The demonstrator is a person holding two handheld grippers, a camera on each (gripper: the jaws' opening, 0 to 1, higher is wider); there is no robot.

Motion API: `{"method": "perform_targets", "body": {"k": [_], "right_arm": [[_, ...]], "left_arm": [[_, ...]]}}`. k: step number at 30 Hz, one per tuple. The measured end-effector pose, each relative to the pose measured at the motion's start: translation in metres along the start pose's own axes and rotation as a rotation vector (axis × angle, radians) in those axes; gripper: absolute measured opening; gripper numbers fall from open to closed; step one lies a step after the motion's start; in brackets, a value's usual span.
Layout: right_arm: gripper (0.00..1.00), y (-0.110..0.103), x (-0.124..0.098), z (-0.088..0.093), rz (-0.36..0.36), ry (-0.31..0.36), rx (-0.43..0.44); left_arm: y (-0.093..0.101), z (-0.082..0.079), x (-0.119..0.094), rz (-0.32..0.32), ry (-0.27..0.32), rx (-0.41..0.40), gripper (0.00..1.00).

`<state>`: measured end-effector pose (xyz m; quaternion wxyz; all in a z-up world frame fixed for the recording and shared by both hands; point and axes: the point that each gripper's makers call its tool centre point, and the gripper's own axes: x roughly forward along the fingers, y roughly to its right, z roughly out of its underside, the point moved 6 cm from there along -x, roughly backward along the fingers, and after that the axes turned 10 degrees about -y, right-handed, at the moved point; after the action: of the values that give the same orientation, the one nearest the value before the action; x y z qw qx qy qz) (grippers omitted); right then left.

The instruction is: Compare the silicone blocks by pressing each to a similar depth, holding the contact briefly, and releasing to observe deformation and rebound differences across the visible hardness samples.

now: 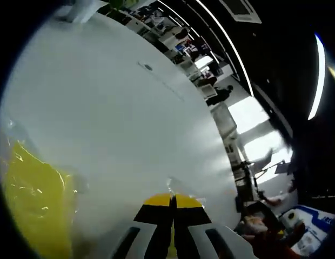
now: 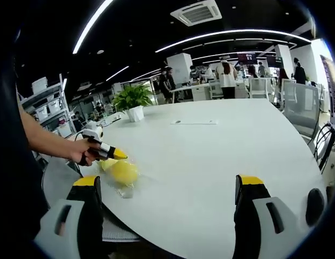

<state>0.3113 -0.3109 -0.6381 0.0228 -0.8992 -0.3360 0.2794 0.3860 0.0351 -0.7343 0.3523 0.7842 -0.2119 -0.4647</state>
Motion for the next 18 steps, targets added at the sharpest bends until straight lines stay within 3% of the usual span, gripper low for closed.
{"method": "perform_targets", "body": {"k": [4,5,13,18], "right_arm": [[0.97,-0.001,0.001,0.001,-0.001,-0.004,0.004],[0.96,-0.001,0.001,0.002,-0.001,-0.005,0.003],[0.96,-0.003,0.003,0.002,-0.006,-0.009,0.006],[0.96,-0.002,0.004,0.002,-0.006,-0.011,0.006]], "left_arm": [[-0.002,-0.001,0.002,-0.026,0.003,0.008,0.00],[-0.005,0.000,0.002,-0.062,0.009,0.025,0.00],[-0.013,0.003,0.004,-0.091,0.018,0.007,0.00],[-0.023,0.007,0.007,-0.176,0.014,0.068,0.00]]}}
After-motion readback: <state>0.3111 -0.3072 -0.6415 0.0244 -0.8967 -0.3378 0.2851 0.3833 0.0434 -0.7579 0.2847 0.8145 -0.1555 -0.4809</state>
